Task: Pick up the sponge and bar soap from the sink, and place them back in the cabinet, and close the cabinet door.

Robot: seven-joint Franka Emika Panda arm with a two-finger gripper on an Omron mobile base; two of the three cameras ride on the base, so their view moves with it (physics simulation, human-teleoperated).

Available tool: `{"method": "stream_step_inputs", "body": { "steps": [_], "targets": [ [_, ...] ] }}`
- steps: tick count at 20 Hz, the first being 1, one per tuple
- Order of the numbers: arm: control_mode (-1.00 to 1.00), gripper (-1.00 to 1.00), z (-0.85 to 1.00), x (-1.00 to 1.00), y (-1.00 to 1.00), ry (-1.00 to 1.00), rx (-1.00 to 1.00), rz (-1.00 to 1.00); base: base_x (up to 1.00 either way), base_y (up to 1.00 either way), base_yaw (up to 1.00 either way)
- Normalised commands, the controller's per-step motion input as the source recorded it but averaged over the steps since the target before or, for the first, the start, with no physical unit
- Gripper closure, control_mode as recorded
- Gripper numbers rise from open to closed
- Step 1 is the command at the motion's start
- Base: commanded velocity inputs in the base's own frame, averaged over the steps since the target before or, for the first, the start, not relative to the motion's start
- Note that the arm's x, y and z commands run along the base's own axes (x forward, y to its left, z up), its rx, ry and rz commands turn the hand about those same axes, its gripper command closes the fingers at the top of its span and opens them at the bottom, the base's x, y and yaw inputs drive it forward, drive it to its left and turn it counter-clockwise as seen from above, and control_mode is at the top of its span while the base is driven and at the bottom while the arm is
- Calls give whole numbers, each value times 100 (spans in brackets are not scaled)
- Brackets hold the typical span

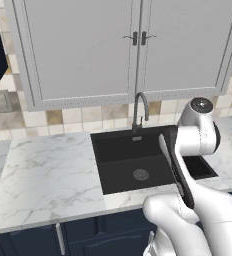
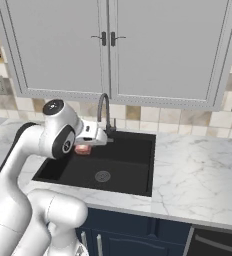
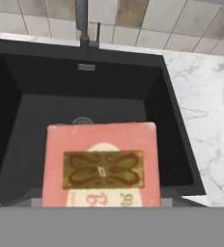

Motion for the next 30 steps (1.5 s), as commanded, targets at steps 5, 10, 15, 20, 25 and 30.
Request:
{"method": "stream_step_inputs", "body": {
  "steps": [5,10,15,20,25,30],
  "targets": [
    [-100,100,33,-35,14,2,10,0,0,0,0],
    [-100,100,13,-42,2,1,4,0,0,0,0],
    [-100,100,2,-38,2,0,0,0,0,0,0],
    [-100,100,8,-34,8,0,0,0,0,0,0],
    [-100,100,4,-35,0,0,0,0,0,0,0],
    [-100,100,27,-5,0,0,0,0,0,0,0]
  ]
}}
